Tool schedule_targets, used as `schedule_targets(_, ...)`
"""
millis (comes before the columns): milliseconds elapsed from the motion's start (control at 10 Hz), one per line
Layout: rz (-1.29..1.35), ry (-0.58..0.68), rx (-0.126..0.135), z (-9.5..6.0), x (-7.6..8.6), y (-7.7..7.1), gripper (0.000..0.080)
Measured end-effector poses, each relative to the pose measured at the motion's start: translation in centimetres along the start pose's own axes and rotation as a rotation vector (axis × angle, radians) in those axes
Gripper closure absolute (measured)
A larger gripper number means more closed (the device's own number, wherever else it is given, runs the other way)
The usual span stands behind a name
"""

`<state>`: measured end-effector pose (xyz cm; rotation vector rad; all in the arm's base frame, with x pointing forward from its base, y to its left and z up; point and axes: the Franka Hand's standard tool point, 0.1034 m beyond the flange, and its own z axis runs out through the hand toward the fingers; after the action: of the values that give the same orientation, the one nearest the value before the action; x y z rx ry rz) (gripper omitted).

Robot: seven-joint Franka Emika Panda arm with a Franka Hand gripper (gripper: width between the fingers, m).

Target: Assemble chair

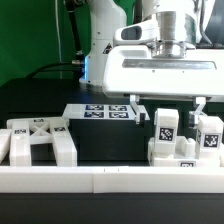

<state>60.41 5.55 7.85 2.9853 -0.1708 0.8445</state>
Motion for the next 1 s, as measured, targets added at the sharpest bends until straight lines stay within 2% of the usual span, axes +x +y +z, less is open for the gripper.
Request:
schedule_targets(400,-0.022,-0.027,0.011,-1.9,1.9,0.6,0.0151)
schedule_targets(600,-0.026,-0.041,0.011,-2.2,2.4,1.4,0.0151)
schedule_targets(1000,-0.021,-0.077,0.016,-1.9,2.2,1.3,0.0151)
